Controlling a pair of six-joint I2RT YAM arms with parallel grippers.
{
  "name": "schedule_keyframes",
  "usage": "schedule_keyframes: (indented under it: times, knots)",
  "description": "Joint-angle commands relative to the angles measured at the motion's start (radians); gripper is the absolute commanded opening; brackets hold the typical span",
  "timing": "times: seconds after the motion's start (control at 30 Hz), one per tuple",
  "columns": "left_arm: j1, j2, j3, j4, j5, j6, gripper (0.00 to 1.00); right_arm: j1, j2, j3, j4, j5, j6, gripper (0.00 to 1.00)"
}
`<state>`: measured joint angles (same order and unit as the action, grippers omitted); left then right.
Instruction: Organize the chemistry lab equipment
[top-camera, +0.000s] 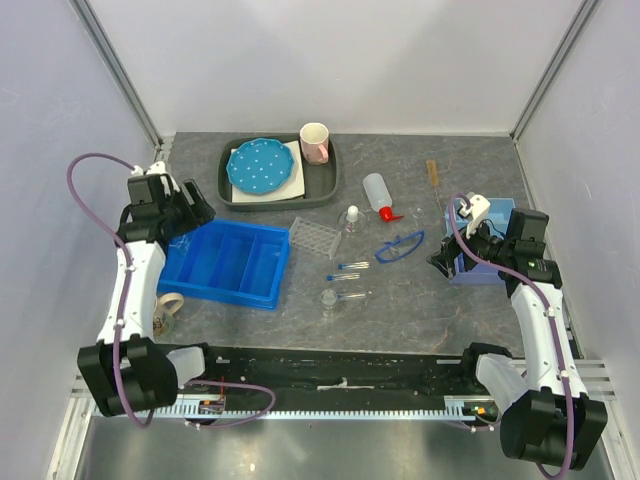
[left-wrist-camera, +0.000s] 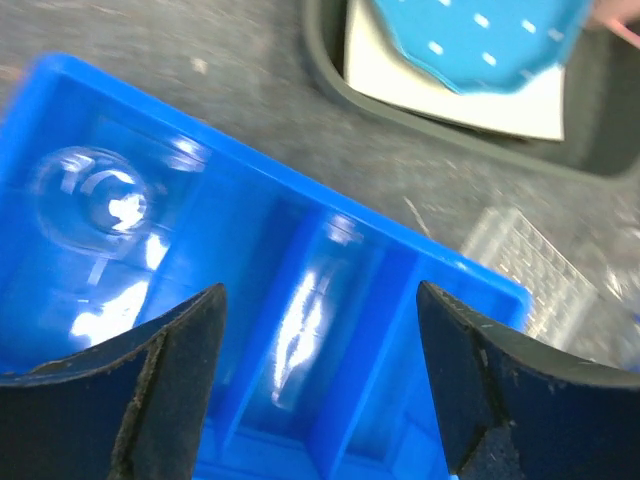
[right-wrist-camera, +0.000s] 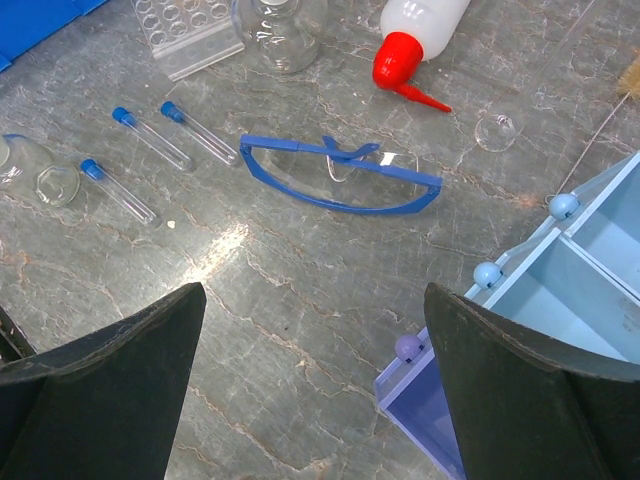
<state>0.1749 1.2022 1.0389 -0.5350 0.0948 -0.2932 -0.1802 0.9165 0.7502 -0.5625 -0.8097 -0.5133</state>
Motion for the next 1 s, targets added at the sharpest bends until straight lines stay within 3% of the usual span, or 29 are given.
schedule_keyframes:
  times: [0.0, 0.1, 0.27, 0.63, 0.97]
  knots:
    - [-0.012, -0.101, -0.062, 0.024, 0.293, 0.000, 0.84, 0.005, -0.001, 0.011, 0.018, -0.008, -0.027, 0.98]
    - [-0.070, -0.157, -0.089, 0.023, 0.403, 0.020, 0.87, 0.005, 0.005, 0.006, 0.021, -0.006, -0.030, 0.98]
    - [-0.274, -0.228, -0.128, 0.001, 0.392, 0.017, 0.88, 0.005, 0.015, 0.001, 0.029, 0.010, -0.031, 0.98]
    - [-0.753, -0.277, -0.238, 0.021, 0.203, -0.138, 0.88, 0.005, 0.031, -0.009, 0.039, 0.021, -0.037, 0.98]
    - [-1.075, -0.092, -0.162, -0.008, -0.072, -0.204, 0.92, 0.004, 0.058, -0.012, 0.042, 0.037, -0.037, 0.98]
